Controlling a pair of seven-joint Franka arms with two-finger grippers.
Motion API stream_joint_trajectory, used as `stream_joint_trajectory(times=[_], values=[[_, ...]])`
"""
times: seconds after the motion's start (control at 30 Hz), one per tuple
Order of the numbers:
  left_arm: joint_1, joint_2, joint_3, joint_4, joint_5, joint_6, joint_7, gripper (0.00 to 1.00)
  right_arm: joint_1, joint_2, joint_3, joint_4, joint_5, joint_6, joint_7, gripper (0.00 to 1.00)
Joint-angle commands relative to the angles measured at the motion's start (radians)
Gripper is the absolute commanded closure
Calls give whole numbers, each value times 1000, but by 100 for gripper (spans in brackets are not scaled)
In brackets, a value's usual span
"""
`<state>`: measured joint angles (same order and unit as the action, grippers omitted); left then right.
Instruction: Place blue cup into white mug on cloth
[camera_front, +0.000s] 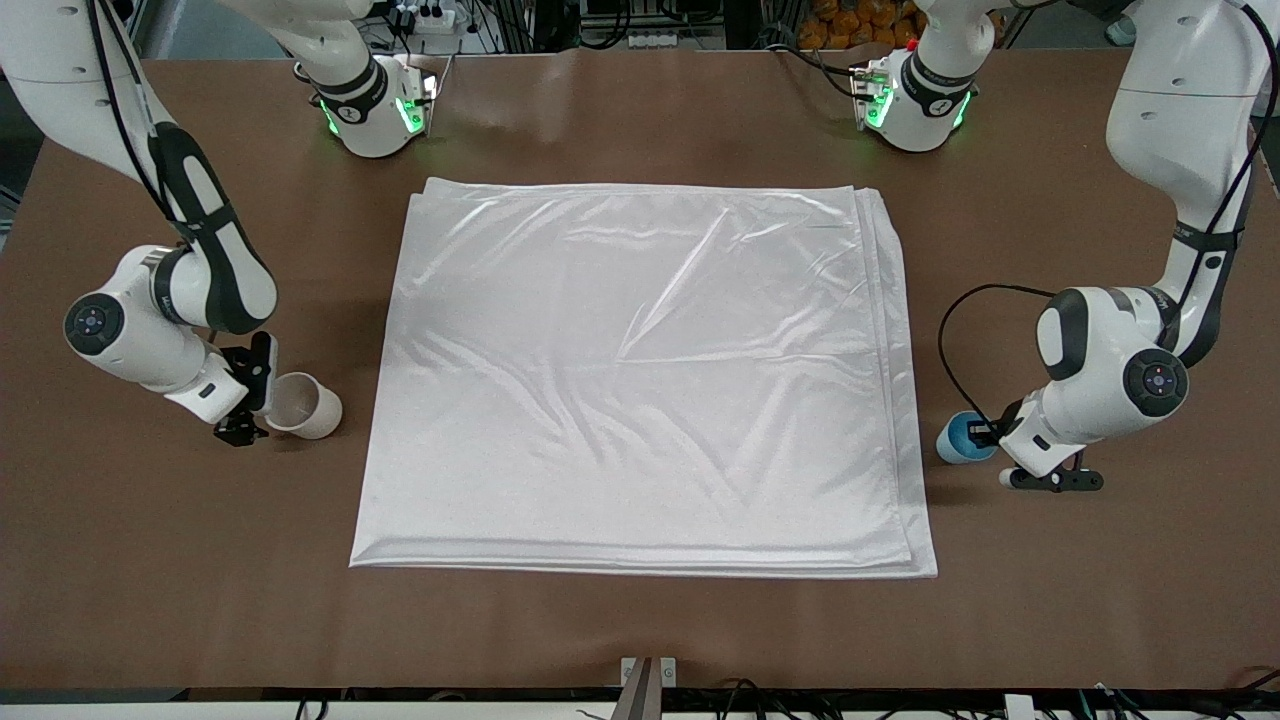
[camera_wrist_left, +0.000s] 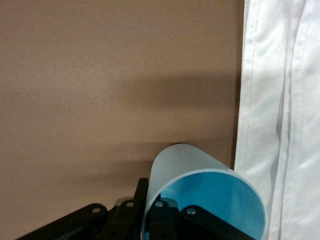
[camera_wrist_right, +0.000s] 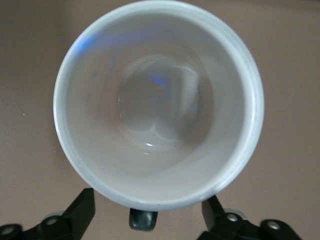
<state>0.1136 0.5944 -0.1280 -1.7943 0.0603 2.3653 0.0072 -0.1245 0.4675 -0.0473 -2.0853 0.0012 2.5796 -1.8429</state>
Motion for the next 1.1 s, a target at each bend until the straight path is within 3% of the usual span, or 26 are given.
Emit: stream_joint_trajectory(times=[0.0,0.1,0.3,0.63,0.83,1.07], values=[[-22,-7,4,1,21,6,2,100,-20,7,10,-6,34,22,-27,67],[-22,-8,4,1,22,6,2,100,-21,5,9,-4,48,46,-24,85],[-20,-15,1,3,21,5,0,100,-21,-1,9,-6,51,37,-27,100],[-22,-48,-1,6,21,3,2,100,-10,-88,20,4,108,-65,-1,100],[-22,-80,-4,6,21,-9,4,100,-9,-158,92,-4,109,-82,54,100],[-23,-123,-7,15,21,-43,7,100,-7,-176,228,-6,100,-128,221,100]])
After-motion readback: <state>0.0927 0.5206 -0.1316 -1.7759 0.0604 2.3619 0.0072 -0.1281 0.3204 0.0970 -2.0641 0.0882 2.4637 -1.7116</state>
